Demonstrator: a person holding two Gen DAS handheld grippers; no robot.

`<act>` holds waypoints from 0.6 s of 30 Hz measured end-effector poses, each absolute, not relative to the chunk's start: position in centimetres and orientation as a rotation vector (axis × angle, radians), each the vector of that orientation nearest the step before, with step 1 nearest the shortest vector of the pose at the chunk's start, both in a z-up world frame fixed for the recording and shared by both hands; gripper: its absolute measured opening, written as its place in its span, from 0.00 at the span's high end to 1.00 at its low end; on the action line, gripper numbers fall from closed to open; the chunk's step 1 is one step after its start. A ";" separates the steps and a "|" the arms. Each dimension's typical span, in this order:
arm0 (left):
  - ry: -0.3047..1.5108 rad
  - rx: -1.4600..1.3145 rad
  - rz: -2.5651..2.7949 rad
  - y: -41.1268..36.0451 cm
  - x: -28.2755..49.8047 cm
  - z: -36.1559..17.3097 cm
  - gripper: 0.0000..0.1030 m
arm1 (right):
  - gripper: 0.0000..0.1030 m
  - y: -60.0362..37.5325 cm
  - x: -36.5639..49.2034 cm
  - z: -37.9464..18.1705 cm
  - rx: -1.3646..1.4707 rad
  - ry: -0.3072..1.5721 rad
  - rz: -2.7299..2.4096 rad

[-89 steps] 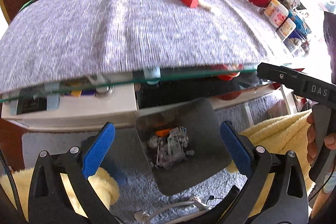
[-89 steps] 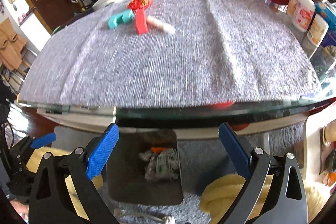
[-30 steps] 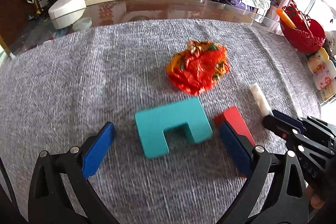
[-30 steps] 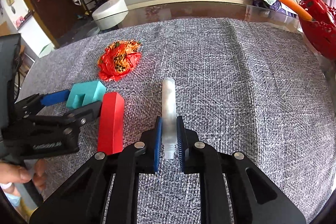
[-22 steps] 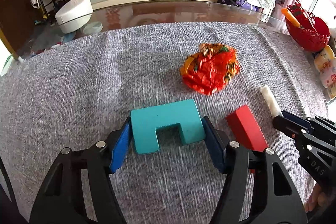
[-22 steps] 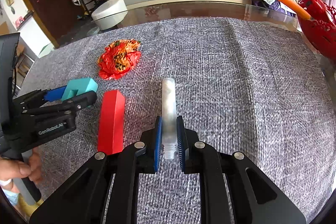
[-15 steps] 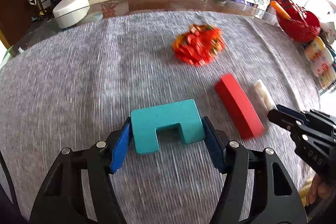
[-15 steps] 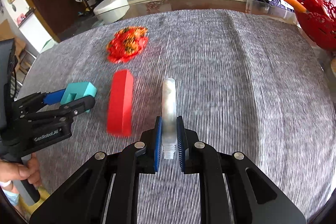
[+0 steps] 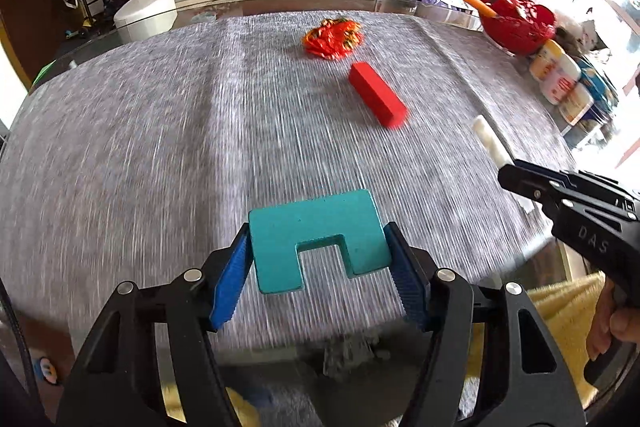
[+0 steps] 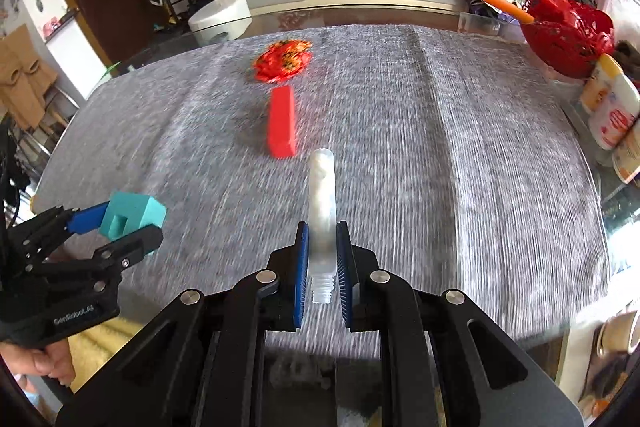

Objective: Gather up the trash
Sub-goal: 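Lower both tools to the bin and release the block and tube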

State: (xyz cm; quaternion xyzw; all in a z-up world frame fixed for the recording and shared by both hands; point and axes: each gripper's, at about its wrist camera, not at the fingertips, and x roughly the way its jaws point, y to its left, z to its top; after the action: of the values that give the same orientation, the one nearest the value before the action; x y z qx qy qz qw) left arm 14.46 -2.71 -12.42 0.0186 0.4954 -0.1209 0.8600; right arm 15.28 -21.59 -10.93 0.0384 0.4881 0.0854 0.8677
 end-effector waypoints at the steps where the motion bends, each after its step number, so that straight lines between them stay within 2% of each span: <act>1: 1.041 0.036 -0.255 -2.7 13.6 -12.4 0.40 | 0.85 -21.6 14.5 -10.9 0.078 1.024 0.183; 9: 1.055 0.046 -0.278 -2.7 6.5 -13.2 0.40 | 0.85 -21.0 8.7 -12.4 0.094 1.069 0.217; 18: 1.107 0.037 -0.306 -3.1 1.9 -16.4 0.40 | 0.85 -19.9 4.5 -15.2 0.104 1.116 0.247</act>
State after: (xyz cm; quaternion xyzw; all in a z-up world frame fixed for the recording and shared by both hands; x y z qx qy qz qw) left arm 1.87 -3.08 -16.43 0.0176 0.5237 -0.1448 0.8393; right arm 4.49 -19.89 -15.16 0.0492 0.5278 0.1171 0.8398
